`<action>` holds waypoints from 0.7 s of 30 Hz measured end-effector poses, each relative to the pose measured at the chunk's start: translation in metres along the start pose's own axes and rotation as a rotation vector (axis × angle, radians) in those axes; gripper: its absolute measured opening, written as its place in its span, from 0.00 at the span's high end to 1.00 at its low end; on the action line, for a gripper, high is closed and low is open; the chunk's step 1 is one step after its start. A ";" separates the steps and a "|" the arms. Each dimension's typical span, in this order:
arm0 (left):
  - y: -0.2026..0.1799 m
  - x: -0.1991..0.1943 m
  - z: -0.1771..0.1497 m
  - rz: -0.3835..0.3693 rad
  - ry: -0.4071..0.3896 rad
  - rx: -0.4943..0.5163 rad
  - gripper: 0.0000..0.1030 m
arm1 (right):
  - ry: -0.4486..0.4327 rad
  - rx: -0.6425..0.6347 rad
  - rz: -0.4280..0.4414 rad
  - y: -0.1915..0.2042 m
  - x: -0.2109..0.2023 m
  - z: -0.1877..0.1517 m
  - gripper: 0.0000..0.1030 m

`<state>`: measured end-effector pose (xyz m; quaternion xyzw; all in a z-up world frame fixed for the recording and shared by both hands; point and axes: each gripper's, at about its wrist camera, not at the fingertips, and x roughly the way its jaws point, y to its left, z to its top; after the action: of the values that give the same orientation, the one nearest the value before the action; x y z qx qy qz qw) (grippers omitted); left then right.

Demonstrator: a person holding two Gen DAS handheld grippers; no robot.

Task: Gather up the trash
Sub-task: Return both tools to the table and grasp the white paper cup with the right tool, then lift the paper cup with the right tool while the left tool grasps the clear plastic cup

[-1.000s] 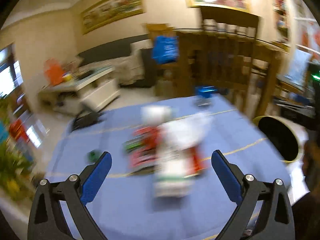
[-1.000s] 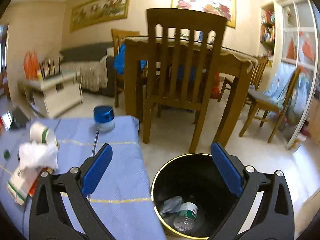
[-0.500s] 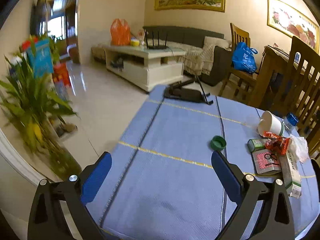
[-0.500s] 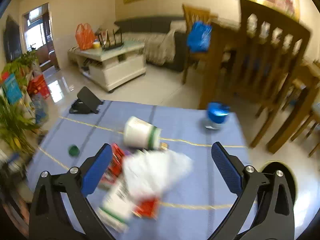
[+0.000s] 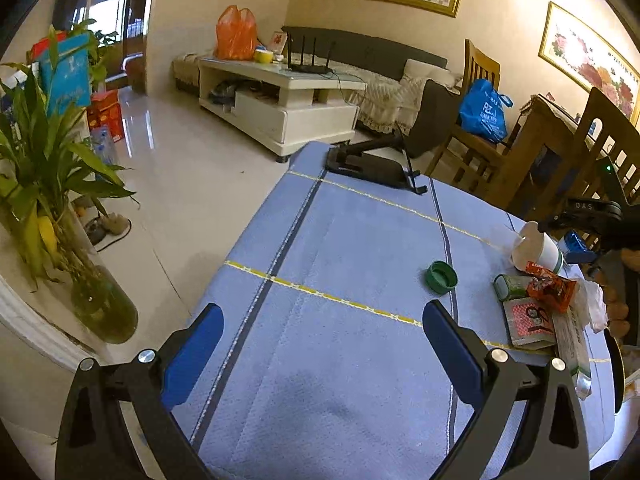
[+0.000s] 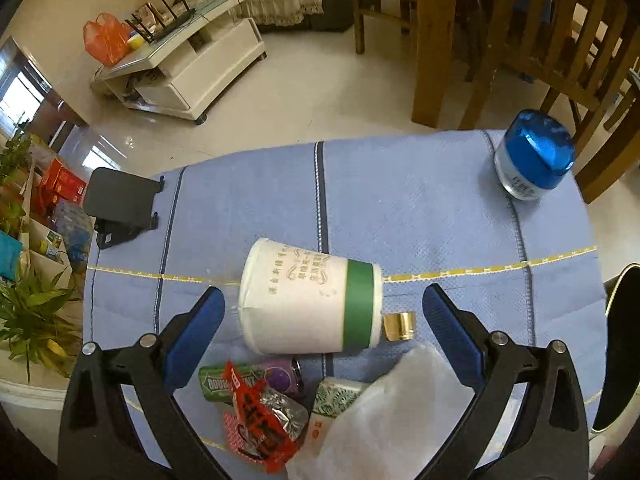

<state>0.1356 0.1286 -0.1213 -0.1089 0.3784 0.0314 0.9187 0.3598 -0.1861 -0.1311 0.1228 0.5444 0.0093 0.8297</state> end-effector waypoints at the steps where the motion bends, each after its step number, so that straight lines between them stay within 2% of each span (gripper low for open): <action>1: -0.001 0.002 0.000 -0.004 0.009 0.001 0.06 | 0.008 0.001 0.004 -0.001 0.003 -0.002 0.05; 3: -0.003 0.004 0.000 -0.005 0.017 0.007 0.06 | 0.027 0.005 0.001 -0.002 0.010 -0.003 0.06; 4: -0.004 0.005 0.000 -0.004 0.018 0.010 0.06 | 0.036 0.010 0.007 -0.003 0.013 -0.003 0.14; 5: -0.005 0.005 -0.001 0.000 0.018 0.017 0.06 | 0.044 0.010 0.015 -0.005 0.013 -0.007 0.32; 7: -0.007 0.005 -0.001 0.012 0.015 0.027 0.06 | 0.060 0.006 0.048 -0.007 0.014 -0.013 0.32; 17: -0.005 0.013 -0.001 0.005 0.045 0.009 0.06 | -0.012 -0.121 0.055 -0.012 -0.031 -0.035 0.32; 21: -0.006 0.016 -0.002 0.003 0.060 0.006 0.06 | -0.072 -0.120 0.124 -0.020 -0.054 -0.042 0.32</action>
<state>0.1460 0.1215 -0.1328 -0.1063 0.4062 0.0284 0.9071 0.2979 -0.2058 -0.1029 0.1067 0.5041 0.0888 0.8524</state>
